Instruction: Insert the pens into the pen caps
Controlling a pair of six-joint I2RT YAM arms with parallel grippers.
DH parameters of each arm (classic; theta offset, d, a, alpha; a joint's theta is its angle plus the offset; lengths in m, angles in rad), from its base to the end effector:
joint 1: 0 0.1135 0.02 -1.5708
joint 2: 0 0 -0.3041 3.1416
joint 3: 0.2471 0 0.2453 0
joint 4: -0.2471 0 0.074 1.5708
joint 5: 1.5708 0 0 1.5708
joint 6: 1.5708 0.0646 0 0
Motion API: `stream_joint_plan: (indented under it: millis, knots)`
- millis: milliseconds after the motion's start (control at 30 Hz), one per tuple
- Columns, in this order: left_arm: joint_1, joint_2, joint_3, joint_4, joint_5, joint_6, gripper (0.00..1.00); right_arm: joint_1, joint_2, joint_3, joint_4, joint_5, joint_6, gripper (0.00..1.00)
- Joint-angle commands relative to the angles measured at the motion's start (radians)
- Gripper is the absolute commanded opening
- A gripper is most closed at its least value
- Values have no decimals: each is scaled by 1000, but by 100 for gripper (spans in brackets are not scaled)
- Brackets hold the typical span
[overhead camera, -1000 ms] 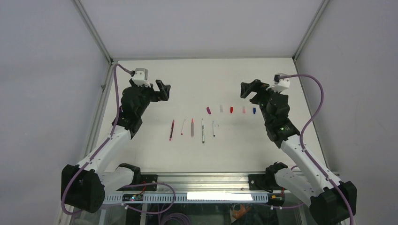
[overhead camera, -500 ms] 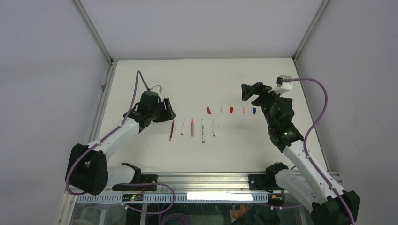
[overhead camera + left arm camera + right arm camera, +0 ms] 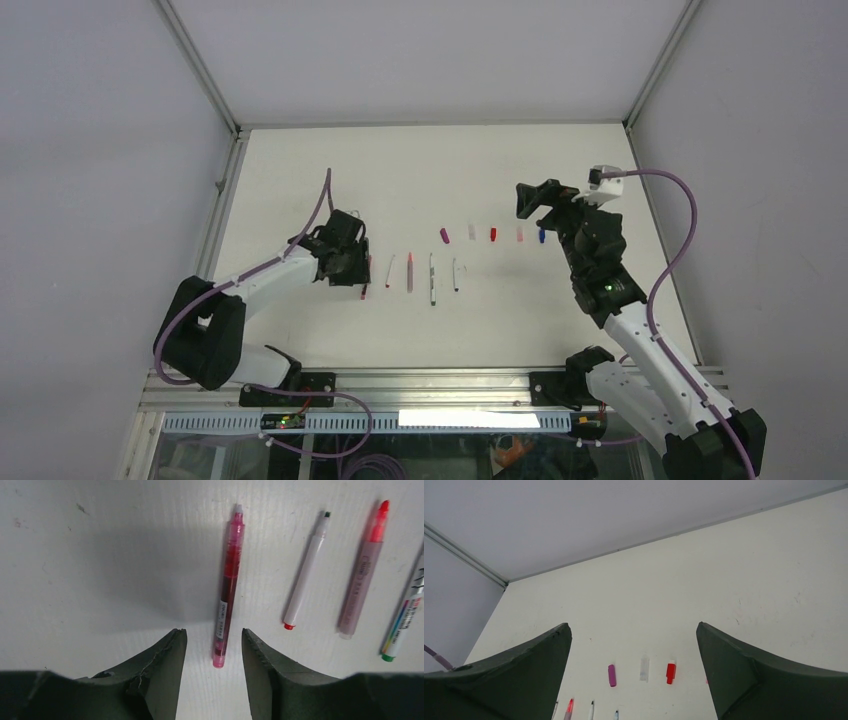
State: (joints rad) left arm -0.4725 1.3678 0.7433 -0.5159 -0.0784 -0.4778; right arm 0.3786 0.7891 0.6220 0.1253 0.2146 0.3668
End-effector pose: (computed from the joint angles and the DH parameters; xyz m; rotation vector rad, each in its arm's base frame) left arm 0.2200 -0.1068 0.1952 -0.0305 2.7181 -0.1770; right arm 0.1791 0.0564 0.3432 0.1576 1.6189 0.4027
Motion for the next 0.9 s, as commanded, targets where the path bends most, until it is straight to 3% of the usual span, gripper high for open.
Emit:
stream_joint_plan:
  millis: [0, 567, 633, 767, 867]
  knots:
    - [-30, 40, 50, -77, -63, -28, 46, 4, -19, -13, 20, 29, -18, 99]
    - [-71, 150, 81, -60, -21, 7, 45, 4, -32, -19, 12, 53, -23, 99]
    - [-78, 169, 86, -58, -14, 12, 38, 5, -35, -20, 9, 59, -23, 99]
    - [-86, 207, 90, -51, -3, 18, 4, 5, -39, -21, 4, 74, -24, 99]
    - [-92, 213, 85, -36, 3, 26, 0, 4, -31, -19, 1, 75, -20, 99]
